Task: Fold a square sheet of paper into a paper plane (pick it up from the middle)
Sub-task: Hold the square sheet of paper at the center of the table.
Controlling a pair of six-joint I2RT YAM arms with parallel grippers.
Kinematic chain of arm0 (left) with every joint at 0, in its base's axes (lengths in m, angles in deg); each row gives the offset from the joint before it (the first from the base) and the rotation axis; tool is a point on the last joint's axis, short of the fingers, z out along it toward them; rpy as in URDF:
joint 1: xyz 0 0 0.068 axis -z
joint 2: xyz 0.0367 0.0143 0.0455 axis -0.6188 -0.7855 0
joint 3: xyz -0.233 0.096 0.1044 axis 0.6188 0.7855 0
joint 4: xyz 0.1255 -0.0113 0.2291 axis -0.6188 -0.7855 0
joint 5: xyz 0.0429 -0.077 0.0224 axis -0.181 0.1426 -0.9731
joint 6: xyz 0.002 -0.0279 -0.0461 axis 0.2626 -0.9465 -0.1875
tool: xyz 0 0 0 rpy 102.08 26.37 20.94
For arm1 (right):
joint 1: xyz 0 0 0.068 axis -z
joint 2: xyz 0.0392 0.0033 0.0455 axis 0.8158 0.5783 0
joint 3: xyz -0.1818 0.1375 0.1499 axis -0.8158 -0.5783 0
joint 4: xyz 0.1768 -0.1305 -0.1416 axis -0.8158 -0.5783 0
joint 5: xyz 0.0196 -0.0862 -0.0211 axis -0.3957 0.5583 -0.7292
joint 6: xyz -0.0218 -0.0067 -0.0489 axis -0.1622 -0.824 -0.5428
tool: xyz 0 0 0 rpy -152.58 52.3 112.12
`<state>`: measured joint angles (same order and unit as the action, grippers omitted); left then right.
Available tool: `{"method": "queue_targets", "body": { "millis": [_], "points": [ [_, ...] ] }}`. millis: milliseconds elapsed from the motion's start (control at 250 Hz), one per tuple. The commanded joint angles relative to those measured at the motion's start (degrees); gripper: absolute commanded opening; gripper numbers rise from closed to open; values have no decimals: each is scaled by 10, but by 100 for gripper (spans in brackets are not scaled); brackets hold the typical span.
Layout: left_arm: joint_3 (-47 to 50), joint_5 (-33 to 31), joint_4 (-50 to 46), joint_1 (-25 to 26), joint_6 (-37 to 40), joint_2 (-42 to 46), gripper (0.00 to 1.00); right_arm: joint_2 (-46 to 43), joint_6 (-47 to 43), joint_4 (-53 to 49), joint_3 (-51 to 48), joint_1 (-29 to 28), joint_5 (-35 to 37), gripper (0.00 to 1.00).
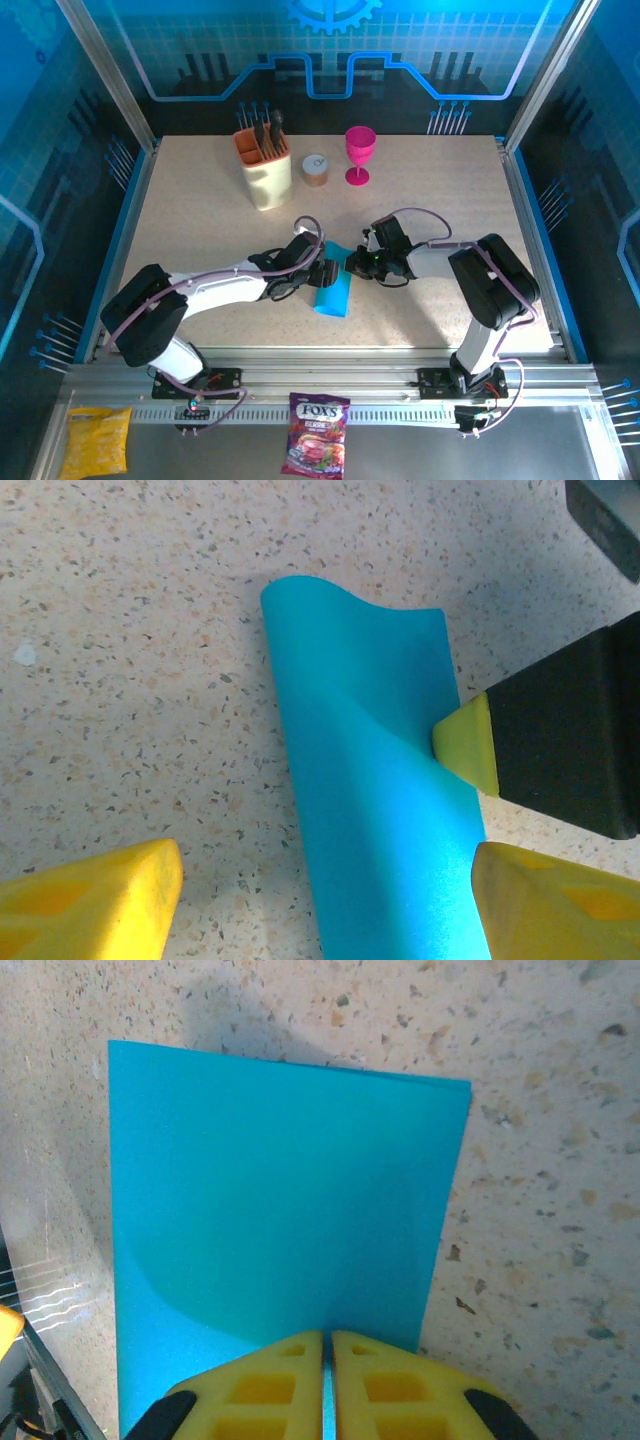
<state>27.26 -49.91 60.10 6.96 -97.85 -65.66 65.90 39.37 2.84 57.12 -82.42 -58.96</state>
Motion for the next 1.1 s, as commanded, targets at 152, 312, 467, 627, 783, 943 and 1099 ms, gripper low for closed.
{"method": "queue_targets", "body": {
  "millis": [152, 312, 467, 627, 783, 943, 1099],
  "points": [
    [-9, 14, -10, -7, 34, -36, 77, 20, -35, -33, 27, -7, -7, 11],
    [0, 3, -3, -7, 32, -48, 77, 28, -60, -57, 50, -7, -15, 11],
    [13, -3, 6, -8, 25, -50, 77, 35, -83, -85, 71, -8, -18, 11],
    [26, -3, 14, -8, 14, -52, 77, 39, -92, -98, 91, -10, -22, 12],
    [34, -5, 18, -8, 6, -53, 77, 39, -95, -105, 99, -12, -24, 13],
    [39, -4, 20, -8, -3, -53, 77, 14, -96, -120, 106, -8, -21, 13],
    [41, 0, 24, -8, -17, -45, 77, -45, -95, -140, 100, 15, 10, 14]
  ]
}}
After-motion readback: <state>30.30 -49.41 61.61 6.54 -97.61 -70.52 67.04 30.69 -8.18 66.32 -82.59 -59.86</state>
